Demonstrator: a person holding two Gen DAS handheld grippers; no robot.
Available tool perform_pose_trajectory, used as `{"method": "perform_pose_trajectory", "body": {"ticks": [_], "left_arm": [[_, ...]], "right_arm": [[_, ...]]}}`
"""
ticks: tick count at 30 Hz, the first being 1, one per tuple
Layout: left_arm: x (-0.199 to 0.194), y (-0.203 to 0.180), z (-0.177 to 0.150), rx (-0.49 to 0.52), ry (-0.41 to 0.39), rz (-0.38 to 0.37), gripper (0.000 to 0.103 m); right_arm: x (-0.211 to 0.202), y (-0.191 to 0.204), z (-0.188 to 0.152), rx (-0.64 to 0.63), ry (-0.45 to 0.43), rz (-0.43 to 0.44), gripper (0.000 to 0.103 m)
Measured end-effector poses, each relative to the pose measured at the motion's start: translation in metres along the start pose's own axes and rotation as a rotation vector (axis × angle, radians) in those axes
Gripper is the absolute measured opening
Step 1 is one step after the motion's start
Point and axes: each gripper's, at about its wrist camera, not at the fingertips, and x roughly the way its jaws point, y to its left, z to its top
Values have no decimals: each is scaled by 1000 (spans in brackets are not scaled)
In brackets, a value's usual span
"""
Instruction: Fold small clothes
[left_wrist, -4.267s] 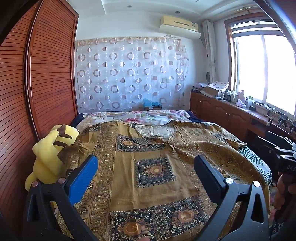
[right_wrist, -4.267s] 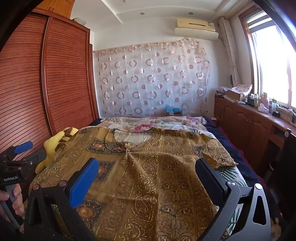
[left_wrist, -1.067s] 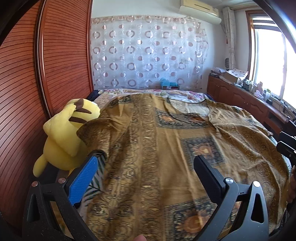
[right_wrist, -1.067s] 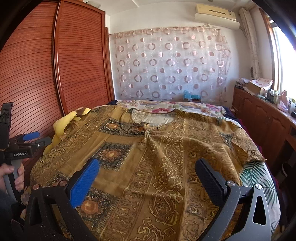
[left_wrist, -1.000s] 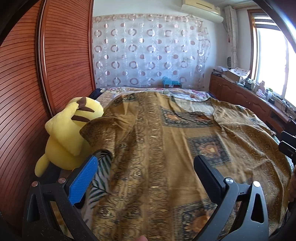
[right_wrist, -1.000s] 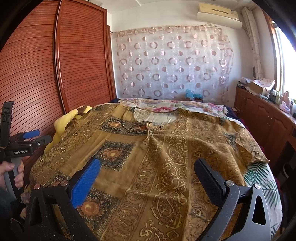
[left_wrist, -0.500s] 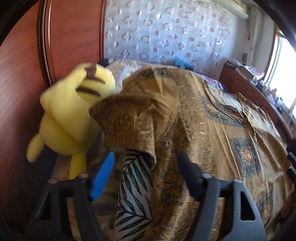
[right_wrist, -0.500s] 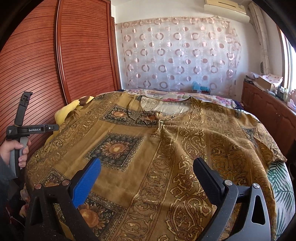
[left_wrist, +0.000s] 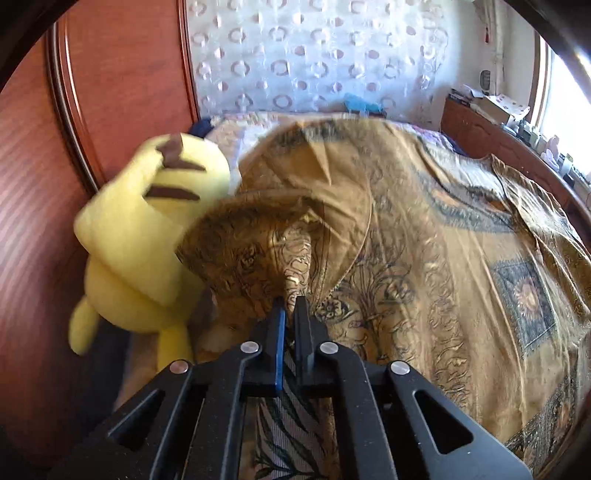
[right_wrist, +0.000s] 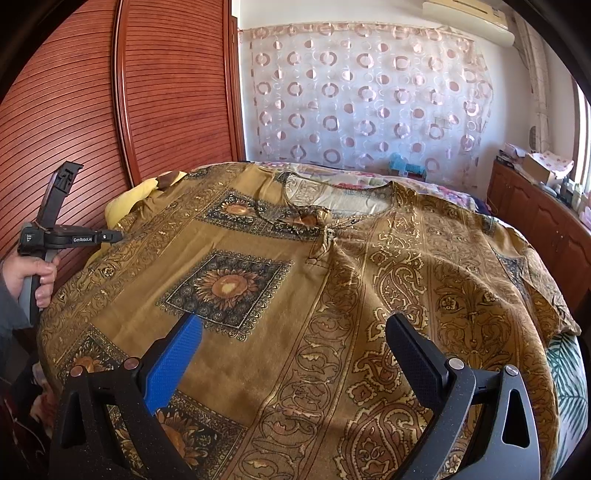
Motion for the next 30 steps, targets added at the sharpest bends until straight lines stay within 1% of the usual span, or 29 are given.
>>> {"method": "perform_pose_trajectory", "body": {"ticks": [3, 4, 6, 8, 11, 13, 16, 17, 18, 19, 21, 22, 24, 26, 28, 30], "left_arm": [[-23, -7, 7, 24, -70, 17, 5], [-31, -12, 11, 44, -97, 12, 5], [-42, -21, 19, 72, -121, -11, 5], [-50, -34, 29, 99, -137, -47, 5], [-57, -59, 37, 146, -135, -118, 5], [-60, -73, 38, 170, -131, -156, 5], [-65, -84, 35, 191, -129, -220, 5], [-68, -86, 33, 198, -129, -236, 7], [-71, -87, 32, 206, -134, -246, 17], [-75, -87, 30, 211, -147, -246, 23], [-82, -81, 28, 209, -175, -249, 44], [-85, -74, 28, 198, -188, -241, 47], [-84, -60, 29, 166, -186, -217, 71], [-82, -39, 31, 115, -197, -187, 71], [-78, -19, 34, 66, -204, -142, 72], [-72, -2, 36, 31, -204, -105, 72]], "right_arm": [[2, 1, -1, -2, -3, -5, 100], [2, 1, -1, -4, -4, -5, 100], [3, 1, -1, -7, -3, -6, 100], [3, 1, -1, -8, 0, -5, 100], [4, -1, 0, -5, 2, -3, 100], [4, -1, 0, 3, 7, 2, 100], [4, -2, 0, 6, 10, 6, 100], [5, -3, 0, 6, 10, 7, 100], [5, -2, 0, 5, 10, 7, 100], [5, -3, 0, 5, 10, 7, 100], [5, -2, -1, 3, 11, 7, 100], [6, -4, 0, 3, 12, 7, 100], [6, -3, -1, 3, 13, 6, 100], [7, -3, -1, 3, 14, 8, 100], [7, -3, -1, 3, 16, 9, 100], [7, -3, -1, 4, 15, 8, 100]]}}
